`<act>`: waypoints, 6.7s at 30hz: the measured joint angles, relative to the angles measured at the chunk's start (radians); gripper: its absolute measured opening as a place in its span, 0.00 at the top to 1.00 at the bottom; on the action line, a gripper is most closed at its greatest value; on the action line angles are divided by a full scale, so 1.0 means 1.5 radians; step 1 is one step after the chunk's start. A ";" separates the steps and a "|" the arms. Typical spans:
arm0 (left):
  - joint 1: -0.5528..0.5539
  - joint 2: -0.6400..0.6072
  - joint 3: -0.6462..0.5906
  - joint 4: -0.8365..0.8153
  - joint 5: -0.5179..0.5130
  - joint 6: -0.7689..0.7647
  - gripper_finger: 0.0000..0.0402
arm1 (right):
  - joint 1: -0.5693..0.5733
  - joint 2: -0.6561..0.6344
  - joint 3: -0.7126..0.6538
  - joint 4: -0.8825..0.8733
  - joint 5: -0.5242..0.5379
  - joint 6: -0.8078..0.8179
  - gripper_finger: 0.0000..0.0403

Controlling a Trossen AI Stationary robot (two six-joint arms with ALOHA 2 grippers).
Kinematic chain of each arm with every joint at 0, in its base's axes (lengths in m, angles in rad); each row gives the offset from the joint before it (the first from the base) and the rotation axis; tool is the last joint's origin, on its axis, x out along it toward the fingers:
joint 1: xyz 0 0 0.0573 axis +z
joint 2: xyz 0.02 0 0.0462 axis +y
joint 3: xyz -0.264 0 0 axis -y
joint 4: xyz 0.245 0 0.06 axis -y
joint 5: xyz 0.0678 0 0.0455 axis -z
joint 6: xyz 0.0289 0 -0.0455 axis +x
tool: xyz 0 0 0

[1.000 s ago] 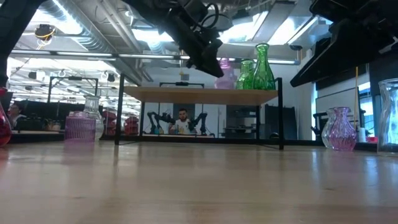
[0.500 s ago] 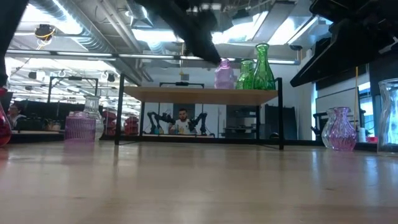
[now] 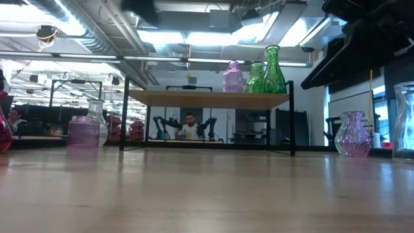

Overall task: Sort vases onto shelf
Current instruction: Put the left pink vase on the shelf aligned with the other pink vase

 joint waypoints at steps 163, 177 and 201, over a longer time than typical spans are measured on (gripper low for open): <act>-0.201 0.500 0.117 0.067 0.355 -0.065 0.88 | 0.000 0.000 0.000 0.029 0.067 -0.081 0.41; -0.184 0.485 0.140 0.056 0.330 -0.074 0.75 | 0.000 0.000 0.000 0.025 0.067 -0.081 0.41; -0.190 0.481 0.137 0.058 0.236 -0.046 0.79 | 0.000 0.000 0.000 0.021 0.067 -0.080 0.41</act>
